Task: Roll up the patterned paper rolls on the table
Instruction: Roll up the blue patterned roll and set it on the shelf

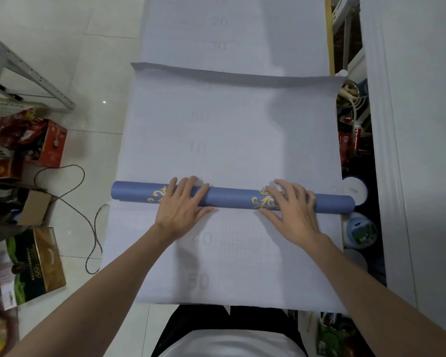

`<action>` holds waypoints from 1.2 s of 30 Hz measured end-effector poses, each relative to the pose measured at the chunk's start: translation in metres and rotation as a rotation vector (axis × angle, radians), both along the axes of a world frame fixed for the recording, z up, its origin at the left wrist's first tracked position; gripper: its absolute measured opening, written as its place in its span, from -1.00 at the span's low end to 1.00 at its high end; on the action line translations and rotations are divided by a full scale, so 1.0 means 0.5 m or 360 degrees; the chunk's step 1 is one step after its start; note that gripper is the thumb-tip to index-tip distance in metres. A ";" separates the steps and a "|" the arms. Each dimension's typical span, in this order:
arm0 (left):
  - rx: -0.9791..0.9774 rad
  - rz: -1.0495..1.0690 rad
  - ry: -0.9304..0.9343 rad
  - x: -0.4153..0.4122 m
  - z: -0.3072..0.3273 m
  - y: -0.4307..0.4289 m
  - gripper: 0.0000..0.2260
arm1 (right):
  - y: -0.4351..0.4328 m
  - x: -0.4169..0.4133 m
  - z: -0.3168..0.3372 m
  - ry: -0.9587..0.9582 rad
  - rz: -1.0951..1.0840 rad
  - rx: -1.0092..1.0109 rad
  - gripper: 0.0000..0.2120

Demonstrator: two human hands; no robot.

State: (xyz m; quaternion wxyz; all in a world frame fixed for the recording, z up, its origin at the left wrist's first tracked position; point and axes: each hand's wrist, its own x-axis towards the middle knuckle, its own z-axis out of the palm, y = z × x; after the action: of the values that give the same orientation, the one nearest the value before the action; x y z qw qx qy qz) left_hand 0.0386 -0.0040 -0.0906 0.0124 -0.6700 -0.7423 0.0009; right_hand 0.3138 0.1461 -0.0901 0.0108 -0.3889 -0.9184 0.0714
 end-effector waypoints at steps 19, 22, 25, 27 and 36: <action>-0.0093 0.0044 -0.0136 -0.002 0.009 0.007 -0.55 | 0.003 -0.035 0.005 -0.0115 -0.0021 0.0045 -0.55; -0.0095 -0.0007 -0.0089 -0.004 0.008 0.001 -0.43 | -0.003 -0.033 0.001 -0.0158 0.0034 0.0029 -0.54; -0.0033 -0.0039 -0.0032 -0.007 0.013 0.009 -0.47 | -0.004 -0.036 0.003 -0.0274 0.0079 0.0083 -0.48; -0.0063 -0.0049 -0.0041 -0.010 0.013 0.014 -0.48 | -0.003 -0.039 0.005 -0.0227 0.0079 0.0115 -0.52; -0.0019 -0.0073 0.0040 -0.013 0.006 0.001 -0.51 | -0.019 -0.036 -0.005 -0.0120 0.0008 0.0067 -0.49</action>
State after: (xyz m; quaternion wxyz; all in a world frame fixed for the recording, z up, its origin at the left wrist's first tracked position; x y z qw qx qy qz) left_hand 0.0319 -0.0037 -0.0878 0.0178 -0.6868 -0.7265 0.0134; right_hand 0.2958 0.1365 -0.0925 -0.0159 -0.3886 -0.9205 0.0373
